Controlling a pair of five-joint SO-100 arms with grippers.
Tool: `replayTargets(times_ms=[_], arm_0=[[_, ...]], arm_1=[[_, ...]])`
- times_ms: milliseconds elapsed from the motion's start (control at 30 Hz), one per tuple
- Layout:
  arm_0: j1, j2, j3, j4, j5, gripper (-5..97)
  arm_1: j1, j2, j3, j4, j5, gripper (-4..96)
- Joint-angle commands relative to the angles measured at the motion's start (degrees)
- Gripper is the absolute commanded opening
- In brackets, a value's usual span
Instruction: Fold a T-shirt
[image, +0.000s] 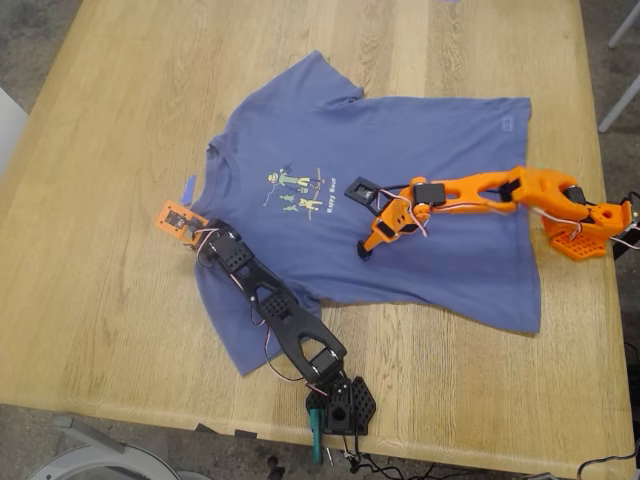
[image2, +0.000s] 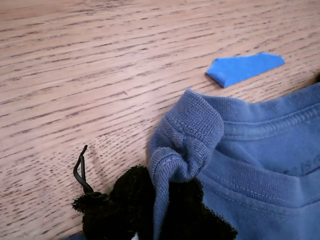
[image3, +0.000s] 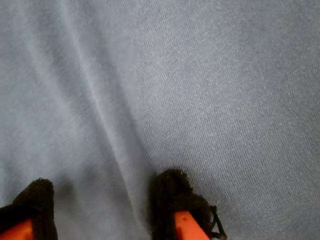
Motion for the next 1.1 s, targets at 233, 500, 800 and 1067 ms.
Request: replayTargets(times_ms=[233, 500, 800, 1067], arm_0=[[5.3, 3.6, -2.4, 3.4, 0.2, 0], [7.0, 6.5, -2.4, 5.4, 0.2, 0], [8.9, 11.9, -2.4, 10.0, 0.3, 0], [9.8, 15.8, -2.4, 13.3, 0.4, 0]], arm_1=[[-5.7, -7.7, -12.0, 9.5, -2.5, 26.8], [-3.9, -5.1, -4.0, 9.5, -5.4, 19.2], [-1.5, -2.5, 4.2, 9.6, -6.8, 13.5], [2.2, 1.8, 13.1, 9.6, -7.7, 5.2]])
